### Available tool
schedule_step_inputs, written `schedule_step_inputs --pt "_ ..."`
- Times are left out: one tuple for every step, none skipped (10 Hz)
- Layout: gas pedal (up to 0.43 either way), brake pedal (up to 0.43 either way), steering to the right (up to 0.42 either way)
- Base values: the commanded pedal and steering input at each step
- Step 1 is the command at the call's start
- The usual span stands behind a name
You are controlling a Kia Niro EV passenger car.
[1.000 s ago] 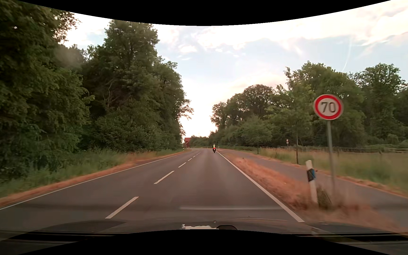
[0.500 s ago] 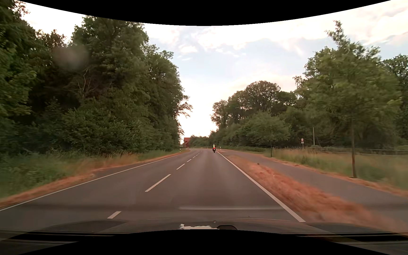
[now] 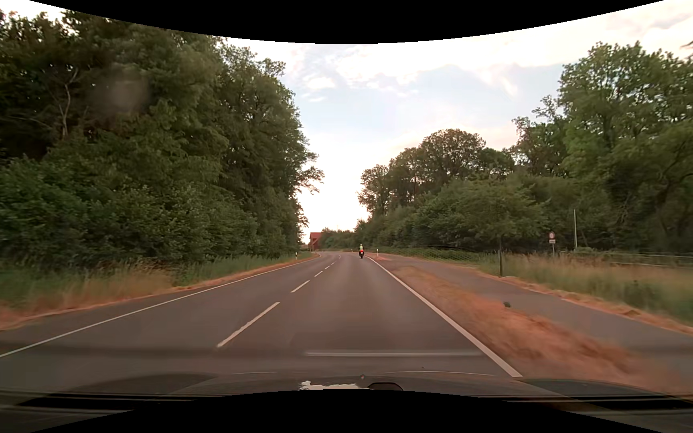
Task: Follow the waypoints while adhering to traffic rules and regulations
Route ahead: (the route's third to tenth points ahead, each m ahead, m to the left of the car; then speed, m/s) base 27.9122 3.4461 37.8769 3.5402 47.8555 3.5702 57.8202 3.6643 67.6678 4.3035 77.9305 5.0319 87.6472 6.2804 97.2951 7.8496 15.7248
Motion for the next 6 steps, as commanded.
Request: schedule_step_inputs --pt "0.260 0.000 -0.001" --pt "0.260 0.000 -0.002" --pt "0.260 0.000 -0.003" --pt "0.260 0.000 -0.004" --pt "0.260 0.000 -0.005" --pt "0.260 0.000 -0.005"
